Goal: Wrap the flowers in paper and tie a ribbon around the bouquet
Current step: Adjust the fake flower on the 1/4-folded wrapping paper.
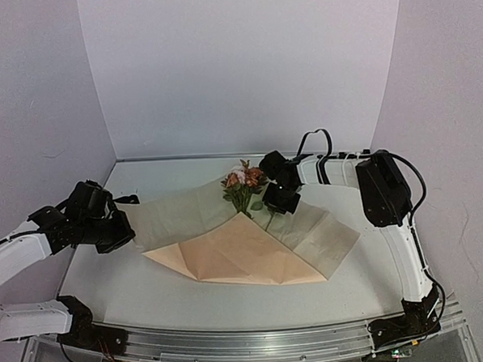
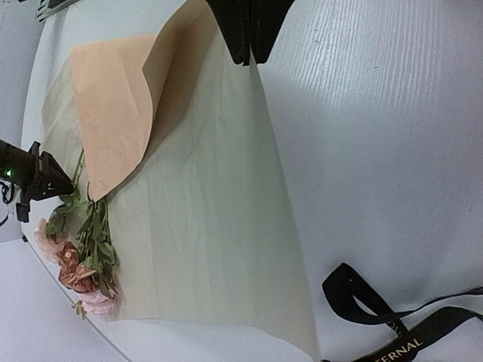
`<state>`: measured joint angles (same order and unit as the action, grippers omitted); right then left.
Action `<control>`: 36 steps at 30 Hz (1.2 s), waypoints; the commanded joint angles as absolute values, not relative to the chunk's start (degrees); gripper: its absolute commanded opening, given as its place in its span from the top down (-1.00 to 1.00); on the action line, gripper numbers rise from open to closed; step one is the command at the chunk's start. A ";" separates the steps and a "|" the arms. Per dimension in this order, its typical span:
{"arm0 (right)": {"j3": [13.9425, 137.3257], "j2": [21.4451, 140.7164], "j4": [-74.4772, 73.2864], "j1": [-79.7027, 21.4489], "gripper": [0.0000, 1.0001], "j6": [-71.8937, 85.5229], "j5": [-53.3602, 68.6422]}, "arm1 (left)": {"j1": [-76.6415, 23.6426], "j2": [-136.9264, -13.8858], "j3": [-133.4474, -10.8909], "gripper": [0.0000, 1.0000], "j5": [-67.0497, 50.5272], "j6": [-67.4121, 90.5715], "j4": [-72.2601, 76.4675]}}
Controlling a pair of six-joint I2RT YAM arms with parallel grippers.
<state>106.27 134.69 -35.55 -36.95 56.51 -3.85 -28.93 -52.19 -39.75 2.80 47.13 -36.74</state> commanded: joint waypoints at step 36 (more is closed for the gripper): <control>101.97 125.13 -29.07 -45.41 0.94 49.04 -13.86 | -28.74 -49.54 -36.48 1.00 -2.72 47.75 -32.59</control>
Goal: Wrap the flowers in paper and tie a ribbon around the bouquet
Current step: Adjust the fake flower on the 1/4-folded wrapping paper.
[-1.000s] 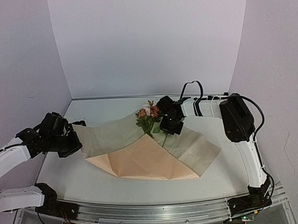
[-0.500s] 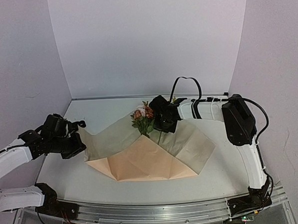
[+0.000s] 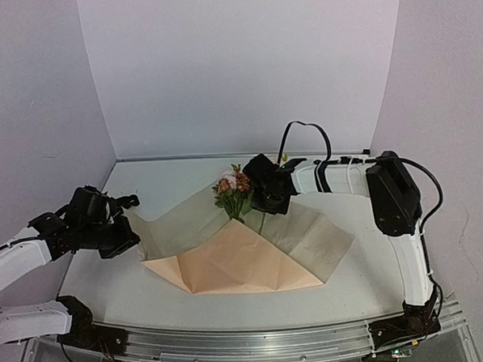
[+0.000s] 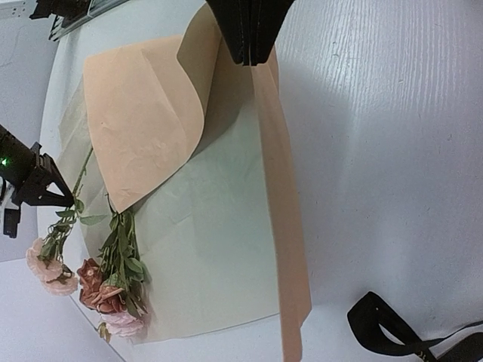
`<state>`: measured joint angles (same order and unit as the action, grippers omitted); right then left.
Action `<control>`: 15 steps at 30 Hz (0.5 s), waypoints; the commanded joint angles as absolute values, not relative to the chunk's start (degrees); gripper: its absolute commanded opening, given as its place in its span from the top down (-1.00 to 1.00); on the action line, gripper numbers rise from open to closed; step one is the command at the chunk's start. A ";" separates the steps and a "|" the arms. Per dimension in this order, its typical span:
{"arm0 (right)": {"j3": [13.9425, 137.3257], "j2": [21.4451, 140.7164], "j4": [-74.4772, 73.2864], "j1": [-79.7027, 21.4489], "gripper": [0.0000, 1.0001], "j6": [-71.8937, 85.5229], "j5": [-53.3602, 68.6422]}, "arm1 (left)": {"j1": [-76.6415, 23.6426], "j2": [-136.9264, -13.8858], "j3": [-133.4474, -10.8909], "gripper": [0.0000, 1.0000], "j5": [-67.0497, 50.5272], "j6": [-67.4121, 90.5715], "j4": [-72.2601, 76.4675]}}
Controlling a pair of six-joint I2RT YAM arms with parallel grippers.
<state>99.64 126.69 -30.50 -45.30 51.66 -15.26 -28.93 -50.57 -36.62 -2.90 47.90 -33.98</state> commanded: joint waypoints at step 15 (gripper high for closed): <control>107.37 131.77 -26.65 -45.59 0.92 50.10 -2.65 | -28.74 -49.23 -35.92 1.00 -4.62 47.64 -30.37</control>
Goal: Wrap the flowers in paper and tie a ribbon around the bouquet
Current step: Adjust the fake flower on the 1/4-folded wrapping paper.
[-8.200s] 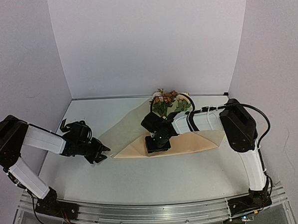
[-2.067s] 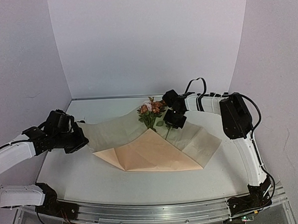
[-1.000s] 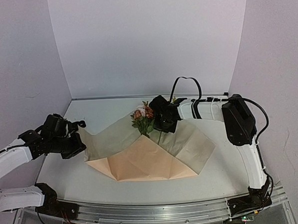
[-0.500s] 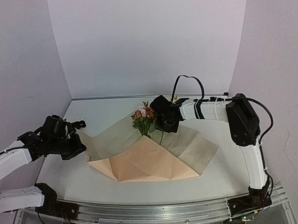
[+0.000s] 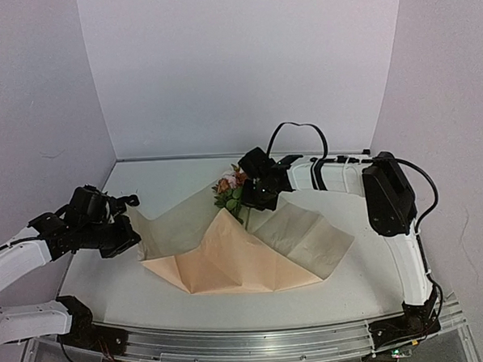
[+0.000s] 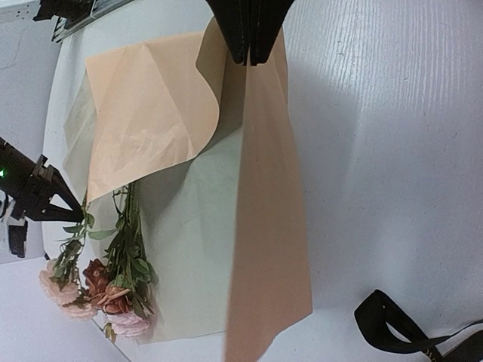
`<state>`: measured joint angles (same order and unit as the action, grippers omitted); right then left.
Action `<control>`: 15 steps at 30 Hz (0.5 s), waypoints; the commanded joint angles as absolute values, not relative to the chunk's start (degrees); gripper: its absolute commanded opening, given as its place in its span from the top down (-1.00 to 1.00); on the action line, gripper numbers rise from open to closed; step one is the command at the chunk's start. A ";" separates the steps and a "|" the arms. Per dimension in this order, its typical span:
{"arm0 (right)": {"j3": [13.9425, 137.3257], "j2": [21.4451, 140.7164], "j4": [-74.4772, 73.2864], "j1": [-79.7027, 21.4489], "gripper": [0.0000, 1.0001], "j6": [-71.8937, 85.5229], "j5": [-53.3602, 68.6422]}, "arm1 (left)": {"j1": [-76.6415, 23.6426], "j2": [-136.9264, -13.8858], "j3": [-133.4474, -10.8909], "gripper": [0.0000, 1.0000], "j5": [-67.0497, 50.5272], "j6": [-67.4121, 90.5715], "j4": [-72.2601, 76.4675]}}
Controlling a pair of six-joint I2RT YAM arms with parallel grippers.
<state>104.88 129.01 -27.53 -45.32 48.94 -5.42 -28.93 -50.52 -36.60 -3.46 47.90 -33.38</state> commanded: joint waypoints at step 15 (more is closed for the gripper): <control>110.00 135.03 -26.66 -44.82 0.10 49.31 3.66 | -28.74 -46.33 -37.94 1.00 -1.82 48.43 -33.89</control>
<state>107.16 134.45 -27.35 -45.03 50.65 0.80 -28.93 -47.37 -36.32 -2.99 48.00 -33.38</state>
